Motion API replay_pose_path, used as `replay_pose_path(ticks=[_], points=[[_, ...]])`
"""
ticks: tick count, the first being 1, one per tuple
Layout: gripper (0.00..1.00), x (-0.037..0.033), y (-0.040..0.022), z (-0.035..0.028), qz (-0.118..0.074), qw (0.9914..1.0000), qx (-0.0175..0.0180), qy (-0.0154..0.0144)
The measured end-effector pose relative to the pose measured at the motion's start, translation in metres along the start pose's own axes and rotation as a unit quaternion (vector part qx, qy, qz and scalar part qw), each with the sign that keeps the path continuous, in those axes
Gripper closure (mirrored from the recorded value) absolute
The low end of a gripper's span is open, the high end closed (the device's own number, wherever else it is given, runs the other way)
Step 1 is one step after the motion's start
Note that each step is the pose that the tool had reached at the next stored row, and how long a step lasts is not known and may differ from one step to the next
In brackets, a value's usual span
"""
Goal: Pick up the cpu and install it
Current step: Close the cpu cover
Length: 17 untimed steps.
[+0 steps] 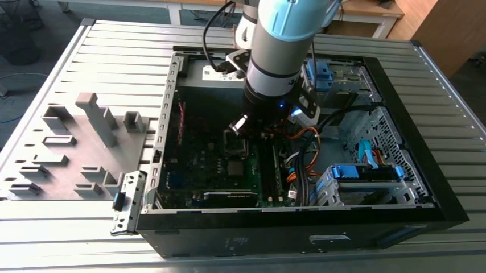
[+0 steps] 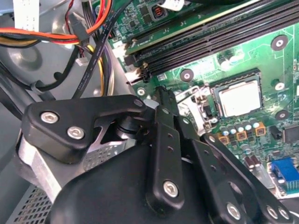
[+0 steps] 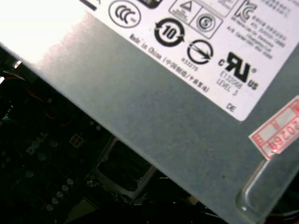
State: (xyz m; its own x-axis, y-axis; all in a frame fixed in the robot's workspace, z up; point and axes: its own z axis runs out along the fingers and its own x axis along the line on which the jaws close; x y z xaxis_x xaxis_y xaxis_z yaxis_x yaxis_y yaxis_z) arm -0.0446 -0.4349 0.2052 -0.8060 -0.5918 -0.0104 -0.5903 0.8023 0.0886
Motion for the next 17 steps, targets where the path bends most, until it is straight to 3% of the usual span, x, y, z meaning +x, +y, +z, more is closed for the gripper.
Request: replay_pose_path(ticks=[8,17], points=[[0.89,0.0007,0.0005,0.0017,0.002,1.00000,-0.0002,-0.0003],[0.89,0.0007,0.0005,0.0022,-0.030,0.99954,-0.0007,0.0023]])
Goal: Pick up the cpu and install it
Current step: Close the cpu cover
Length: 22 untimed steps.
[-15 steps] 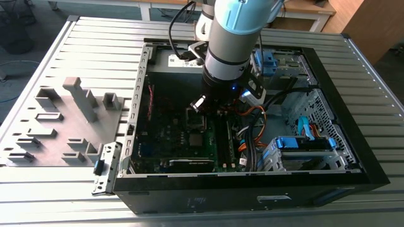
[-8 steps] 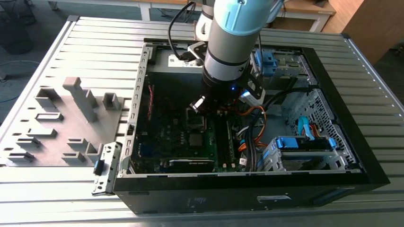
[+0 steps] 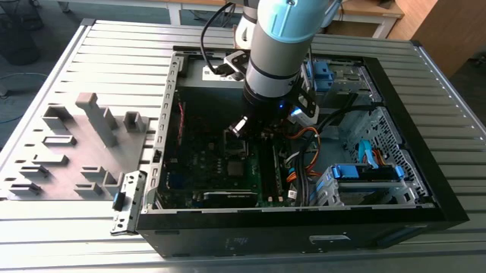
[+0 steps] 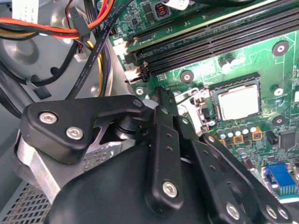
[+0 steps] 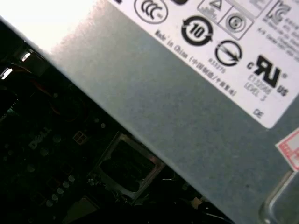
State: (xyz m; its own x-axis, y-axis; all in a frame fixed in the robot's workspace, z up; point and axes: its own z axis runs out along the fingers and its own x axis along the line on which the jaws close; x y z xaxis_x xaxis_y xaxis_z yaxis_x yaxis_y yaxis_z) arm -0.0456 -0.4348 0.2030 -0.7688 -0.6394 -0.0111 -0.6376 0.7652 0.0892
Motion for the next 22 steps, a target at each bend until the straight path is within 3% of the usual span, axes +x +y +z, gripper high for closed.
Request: replay_pose_path(ticks=[22], points=[[0.89,0.0040,-0.0045,-0.0033,-0.015,0.99988,-0.0001,0.0004]])
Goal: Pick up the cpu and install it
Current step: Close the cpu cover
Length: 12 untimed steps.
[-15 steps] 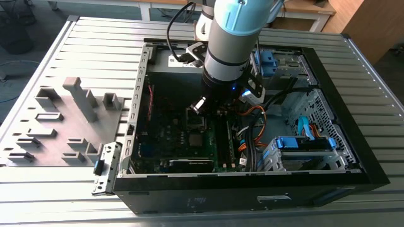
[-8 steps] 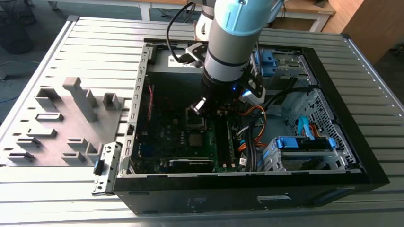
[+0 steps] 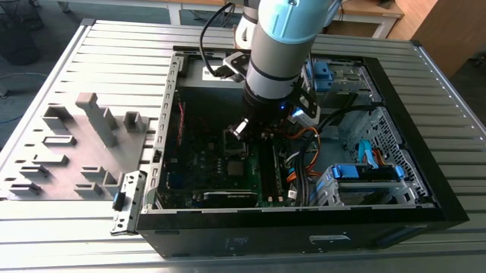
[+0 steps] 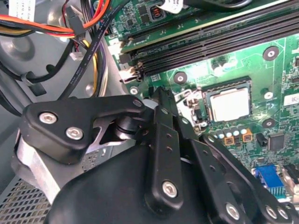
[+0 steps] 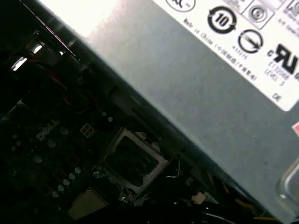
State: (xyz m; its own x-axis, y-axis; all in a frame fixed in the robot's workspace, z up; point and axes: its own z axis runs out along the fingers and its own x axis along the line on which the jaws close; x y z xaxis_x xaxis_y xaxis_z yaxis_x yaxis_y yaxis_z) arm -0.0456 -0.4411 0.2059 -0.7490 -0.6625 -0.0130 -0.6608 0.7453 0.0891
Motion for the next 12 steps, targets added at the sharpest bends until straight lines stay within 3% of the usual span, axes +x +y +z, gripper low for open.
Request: replay_pose_path(ticks=[12], points=[[0.89,0.0046,-0.0050,-0.0023,-0.005,0.99999,-0.0013,-0.0006]])
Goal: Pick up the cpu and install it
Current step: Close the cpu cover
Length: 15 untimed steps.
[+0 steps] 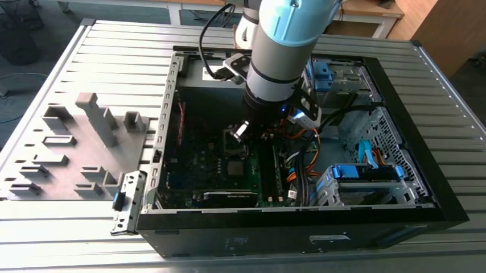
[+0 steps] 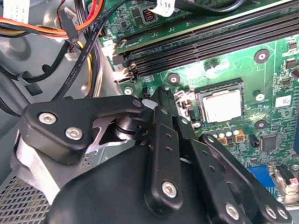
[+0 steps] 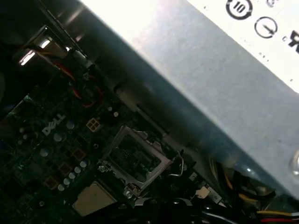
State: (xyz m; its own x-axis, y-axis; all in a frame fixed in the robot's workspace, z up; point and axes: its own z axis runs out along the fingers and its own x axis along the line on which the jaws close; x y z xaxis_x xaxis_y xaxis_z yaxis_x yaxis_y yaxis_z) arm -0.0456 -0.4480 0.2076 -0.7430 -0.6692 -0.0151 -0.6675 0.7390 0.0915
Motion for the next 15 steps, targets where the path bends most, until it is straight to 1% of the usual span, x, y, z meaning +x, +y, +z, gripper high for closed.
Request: replay_pose_path(ticks=[7,15], points=[[0.89,0.0033,-0.0036,-0.0006,-0.002,1.00000,-0.0005,-0.0003],[0.89,0.0076,-0.0083,-0.0011,-0.003,0.99999,-0.0018,-0.0013]])
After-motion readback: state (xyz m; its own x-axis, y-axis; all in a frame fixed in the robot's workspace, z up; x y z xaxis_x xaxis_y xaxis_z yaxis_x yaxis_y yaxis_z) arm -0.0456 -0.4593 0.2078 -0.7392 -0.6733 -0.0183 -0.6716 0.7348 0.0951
